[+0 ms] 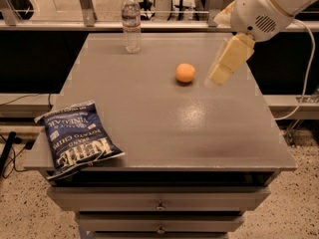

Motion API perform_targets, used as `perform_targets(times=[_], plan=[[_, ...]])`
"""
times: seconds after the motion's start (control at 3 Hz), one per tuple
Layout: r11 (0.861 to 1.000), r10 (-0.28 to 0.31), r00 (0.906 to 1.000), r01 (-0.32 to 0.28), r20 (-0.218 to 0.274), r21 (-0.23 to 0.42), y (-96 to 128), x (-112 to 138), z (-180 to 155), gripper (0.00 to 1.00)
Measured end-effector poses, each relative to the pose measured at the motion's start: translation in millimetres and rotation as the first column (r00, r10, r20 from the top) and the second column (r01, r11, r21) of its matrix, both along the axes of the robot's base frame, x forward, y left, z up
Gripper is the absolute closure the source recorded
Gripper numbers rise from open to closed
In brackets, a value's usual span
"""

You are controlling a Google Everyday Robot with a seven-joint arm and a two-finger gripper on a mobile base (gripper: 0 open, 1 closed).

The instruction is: Move water bottle near orange

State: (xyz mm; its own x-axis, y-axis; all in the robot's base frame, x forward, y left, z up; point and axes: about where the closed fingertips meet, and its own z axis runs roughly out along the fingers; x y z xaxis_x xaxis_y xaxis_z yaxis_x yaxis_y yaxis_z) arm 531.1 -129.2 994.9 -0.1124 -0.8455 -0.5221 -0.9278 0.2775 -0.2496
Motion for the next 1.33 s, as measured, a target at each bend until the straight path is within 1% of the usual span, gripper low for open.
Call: perform_targets(times=[0.33,0.67,1.0,1.33], plan=[[0.993,-0.06,0.9977,0.056,0.032,0.104,19.5,18.5,11.5,0.0],[0.993,-0.06,0.9977,0.056,0.032,0.104,19.5,18.5,11.5,0.0],[0.967,-0.12,0.992,0.109,0.037,0.231,54.5,61.5,9.7,0.0],[0.927,-0.165,0.9854,0.141,0.041,0.348,85.2,106.7,11.3,0.0]])
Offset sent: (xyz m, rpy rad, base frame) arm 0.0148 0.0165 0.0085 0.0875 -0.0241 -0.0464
